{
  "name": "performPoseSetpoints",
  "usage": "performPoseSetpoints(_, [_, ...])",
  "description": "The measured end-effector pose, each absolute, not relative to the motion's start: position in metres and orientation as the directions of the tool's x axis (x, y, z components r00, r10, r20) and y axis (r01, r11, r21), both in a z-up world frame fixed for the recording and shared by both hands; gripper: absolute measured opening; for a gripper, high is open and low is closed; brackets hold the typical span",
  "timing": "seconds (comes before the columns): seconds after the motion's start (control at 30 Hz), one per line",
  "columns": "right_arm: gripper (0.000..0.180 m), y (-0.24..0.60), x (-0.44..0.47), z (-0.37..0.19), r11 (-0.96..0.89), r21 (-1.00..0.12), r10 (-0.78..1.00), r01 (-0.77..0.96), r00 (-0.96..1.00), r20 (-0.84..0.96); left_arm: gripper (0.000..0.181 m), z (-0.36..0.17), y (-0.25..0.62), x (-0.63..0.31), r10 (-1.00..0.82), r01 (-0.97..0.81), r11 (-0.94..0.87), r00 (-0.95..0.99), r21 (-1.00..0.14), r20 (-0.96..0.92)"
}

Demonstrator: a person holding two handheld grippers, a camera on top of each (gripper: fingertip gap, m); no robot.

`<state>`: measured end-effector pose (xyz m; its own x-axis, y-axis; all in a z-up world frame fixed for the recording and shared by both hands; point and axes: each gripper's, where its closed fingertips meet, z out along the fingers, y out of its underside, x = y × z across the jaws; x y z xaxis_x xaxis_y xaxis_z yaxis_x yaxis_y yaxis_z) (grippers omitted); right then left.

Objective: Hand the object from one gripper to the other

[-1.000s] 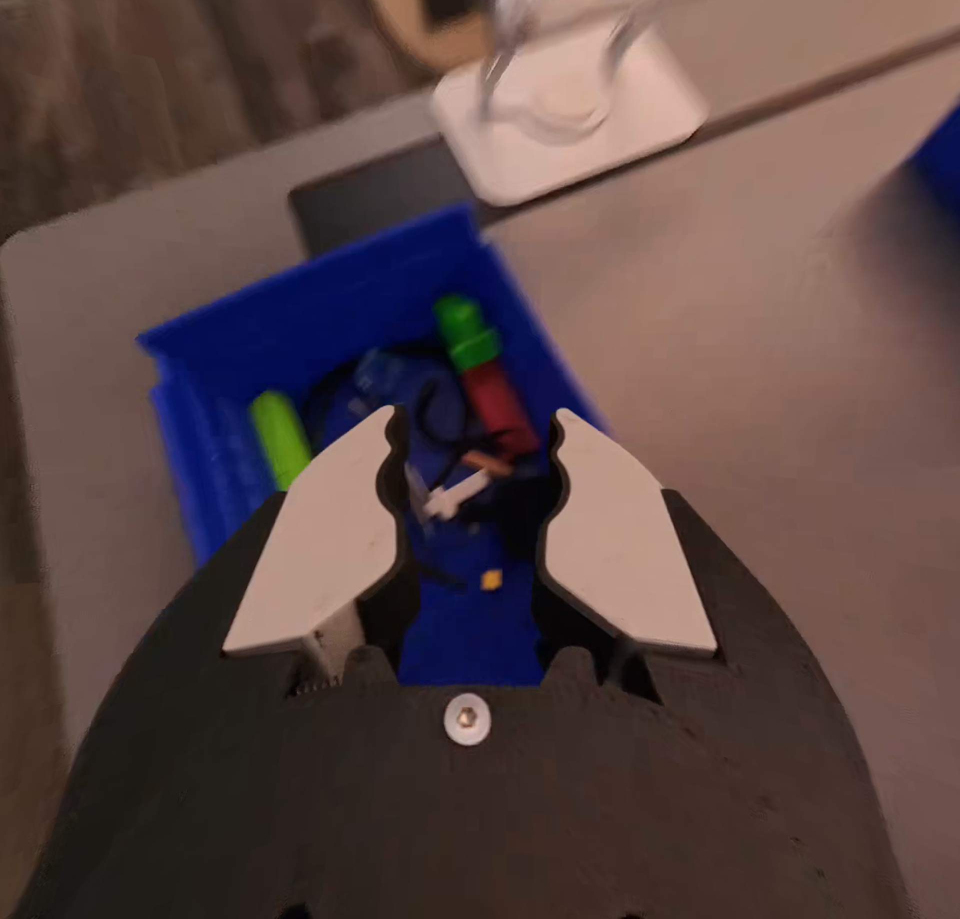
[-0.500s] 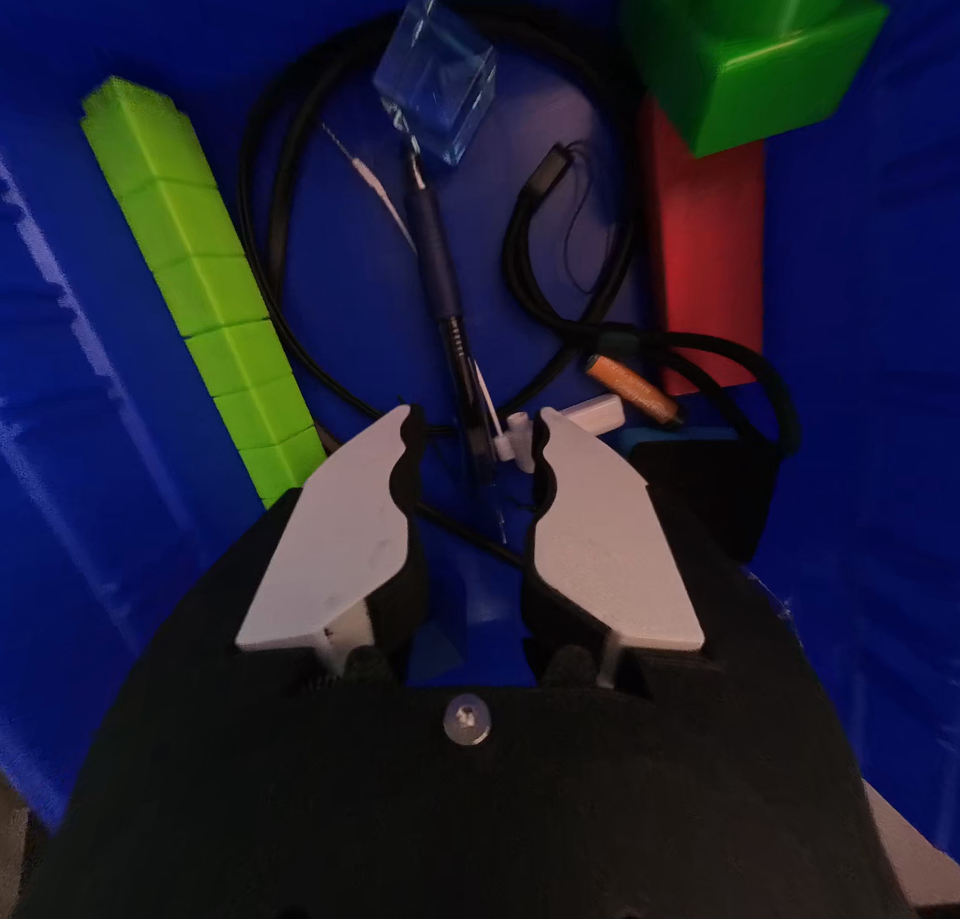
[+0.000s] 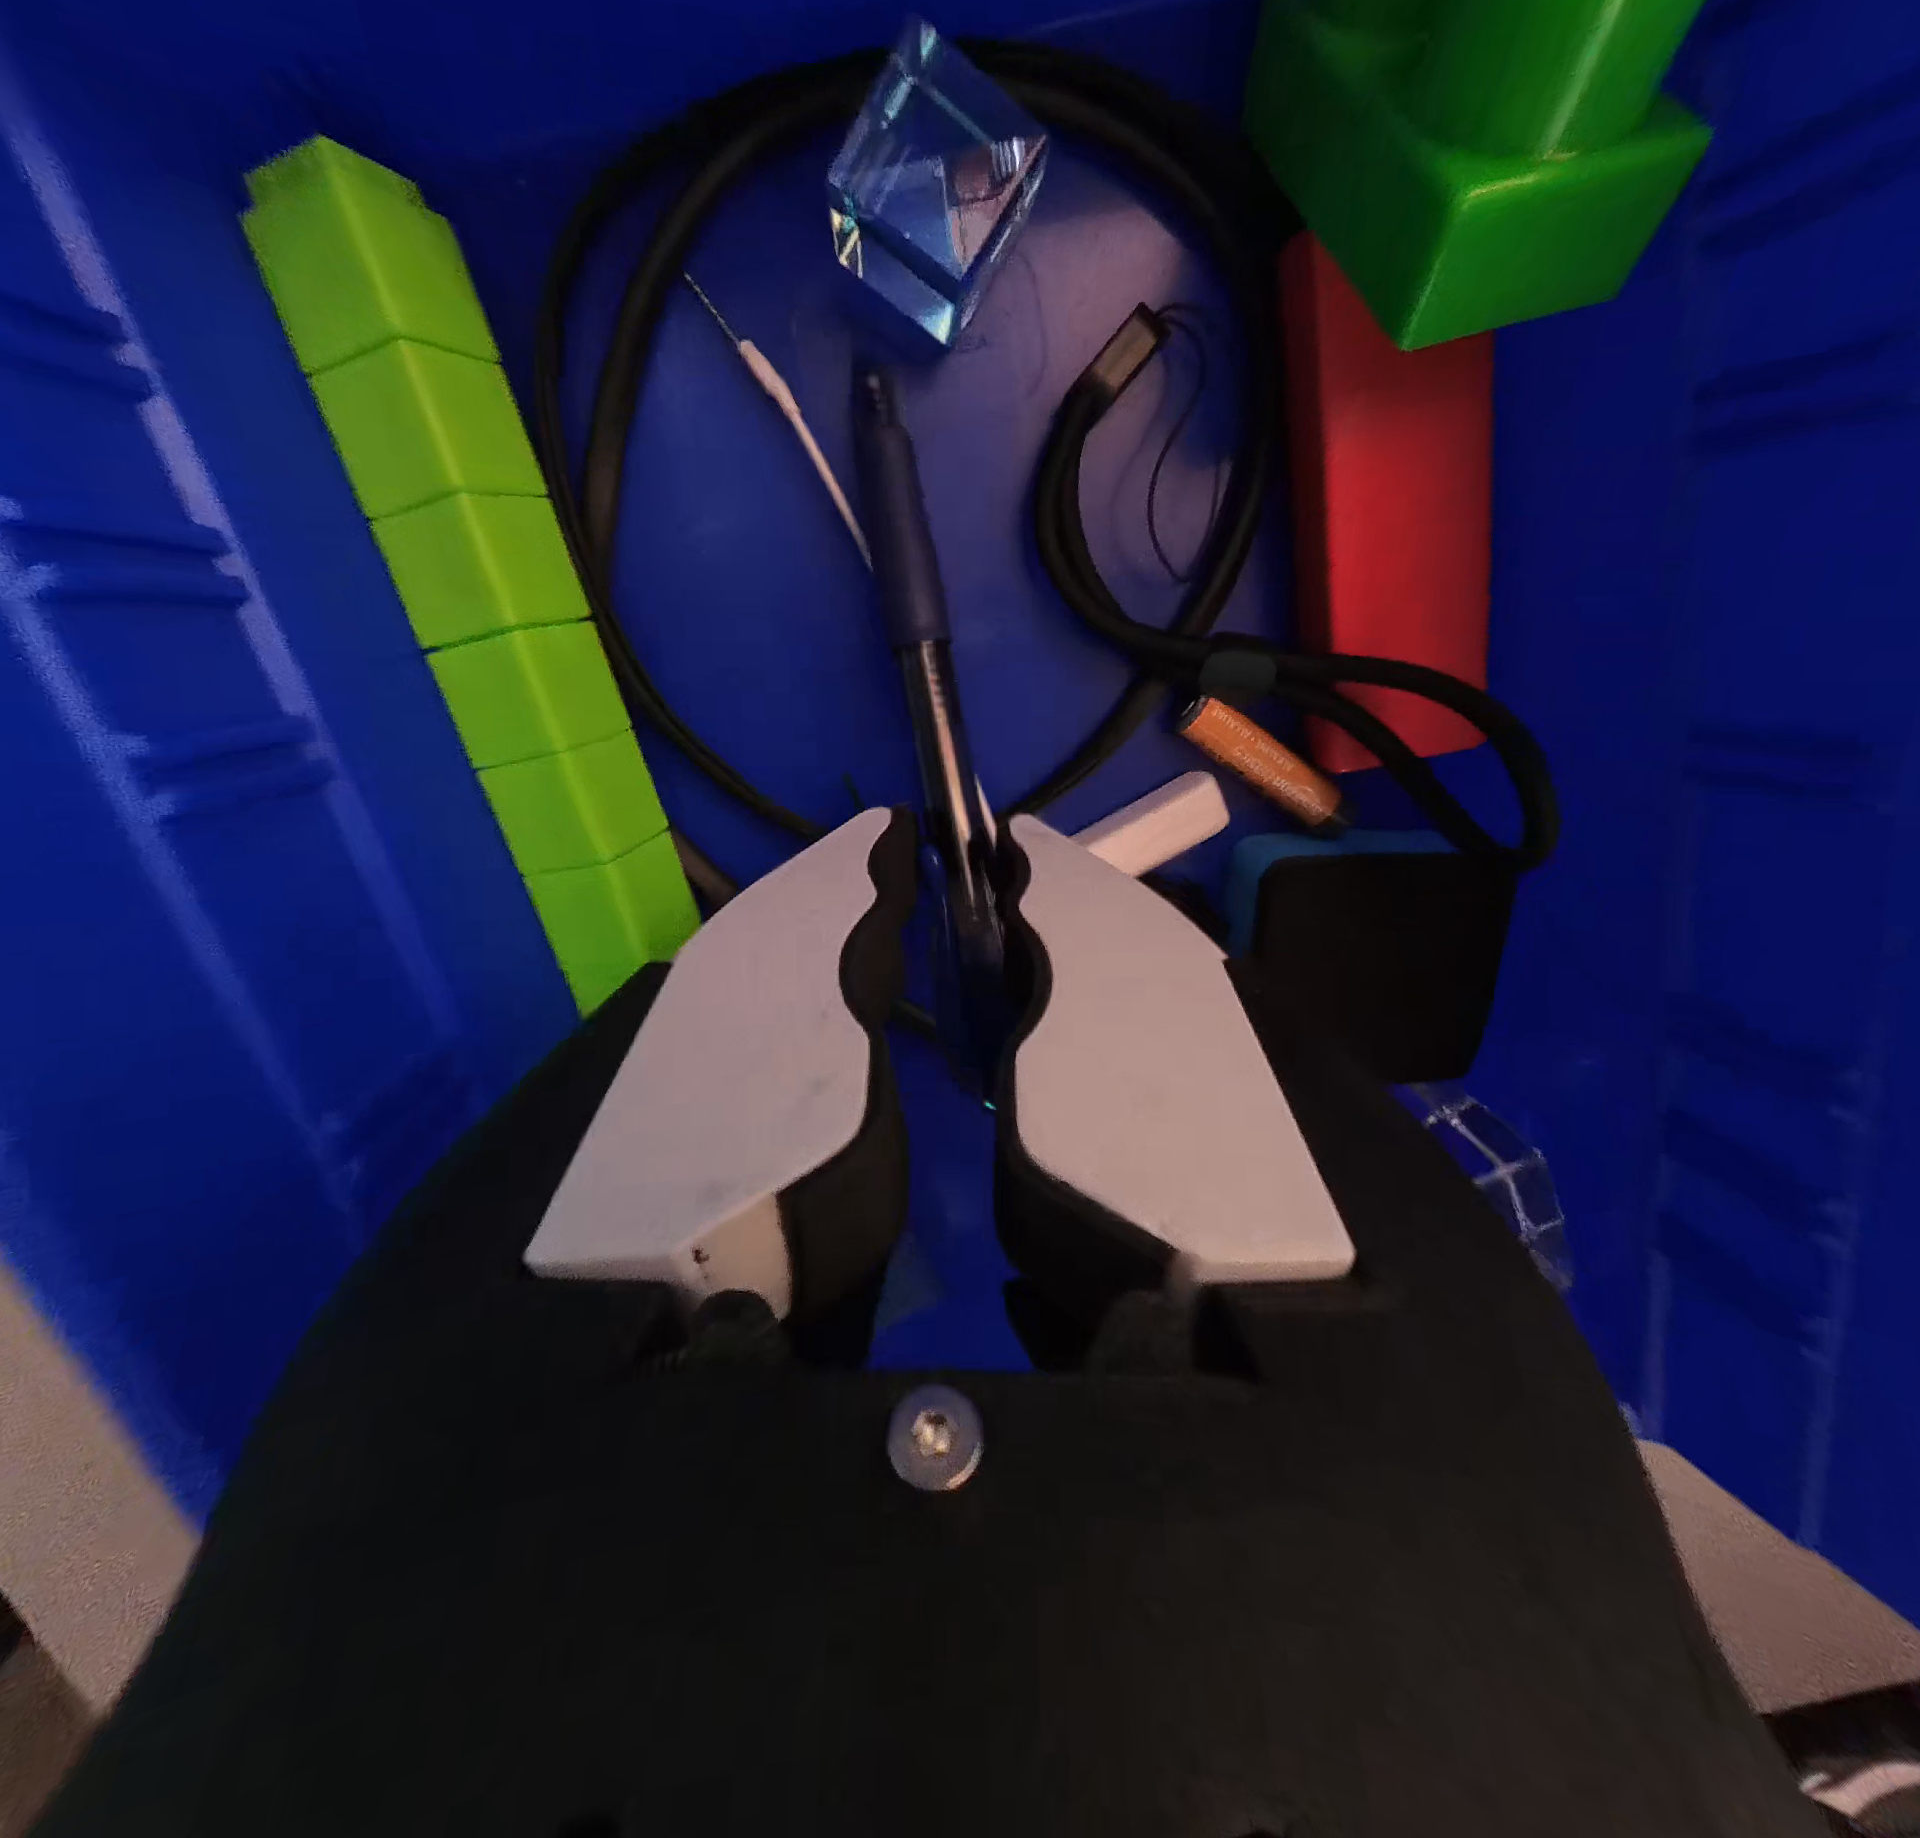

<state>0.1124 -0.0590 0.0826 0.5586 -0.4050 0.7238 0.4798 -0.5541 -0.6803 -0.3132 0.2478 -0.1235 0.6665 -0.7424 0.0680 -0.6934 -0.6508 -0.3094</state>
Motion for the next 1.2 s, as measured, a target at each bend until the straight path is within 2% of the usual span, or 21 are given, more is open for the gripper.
performPoseSetpoints(0.1, [0.057, -0.057, 0.111, 0.082, -0.554, -0.676, -0.400, 0.486, 0.556, 0.728, 0.013, -0.101, 0.249, -0.314, -0.752, -0.682, -0.627, 0.656, -0.377, 0.063])
performPoseSetpoints(0.3, [0.057, -0.049, 0.100, 0.078, -0.552, -0.661, -0.372, 0.508, 0.560, 0.740, 0.011, -0.019, 0.227, -0.283, -0.826, -0.576, -0.491, 0.545, -0.654, 0.141])
performPoseSetpoints(0.43, [0.056, -0.035, 0.074, 0.076, -0.483, -0.693, -0.324, 0.536, 0.626, 0.710, 0.011, 0.060, 0.167, -0.238, -0.936, -0.385, -0.334, 0.242, -0.860, 0.256])
performPoseSetpoints(0.53, [0.054, -0.020, 0.016, 0.081, -0.267, -0.828, -0.172, 0.492, 0.822, 0.544, 0.010, 0.114, 0.104, -0.215, -0.967, -0.204, -0.232, -0.057, -0.951, 0.248])
performPoseSetpoints(0.6, [0.054, -0.018, -0.050, 0.090, -0.059, -0.934, 0.107, 0.352, 0.933, 0.344, 0.010, 0.136, 0.071, -0.205, -0.969, -0.107, -0.169, -0.166, -0.980, 0.186])
performPoseSetpoints(0.67, [0.053, -0.029, -0.111, 0.111, 0.104, -0.992, 0.411, 0.070, 0.905, 0.107, 0.010, 0.151, 0.044, -0.200, -0.962, -0.031, -0.133, -0.237, -0.991, 0.136])
performPoseSetpoints(0.77, [0.053, -0.045, -0.150, 0.135, 0.115, -0.944, 0.656, -0.308, 0.738, -0.161, 0.010, 0.162, 0.006, -0.193, -0.928, 0.023, -0.156, -0.347, -0.988, 0.138])
performPoseSetpoints(0.9, [0.046, -0.055, -0.155, 0.152, 0.087, -0.818, 0.763, -0.568, 0.567, -0.312, 0.010, 0.158, -0.026, -0.179, -0.896, 0.028, -0.175, -0.418, -0.984, 0.148])
performPoseSetpoints(1.1, [0.031, -0.051, -0.148, 0.149, 0.135, -0.741, 0.731, -0.657, 0.572, -0.373, 0.010, 0.140, -0.049, -0.159, -0.873, -0.016, -0.187, -0.457, -0.982, 0.173])
performPoseSetpoints(1.2, [0.012, -0.050, -0.144, 0.147, 0.139, -0.695, 0.730, -0.706, 0.547, -0.410, 0.010, 0.135, -0.054, -0.154, -0.873, -0.025, -0.186, -0.455, -0.982, 0.177])
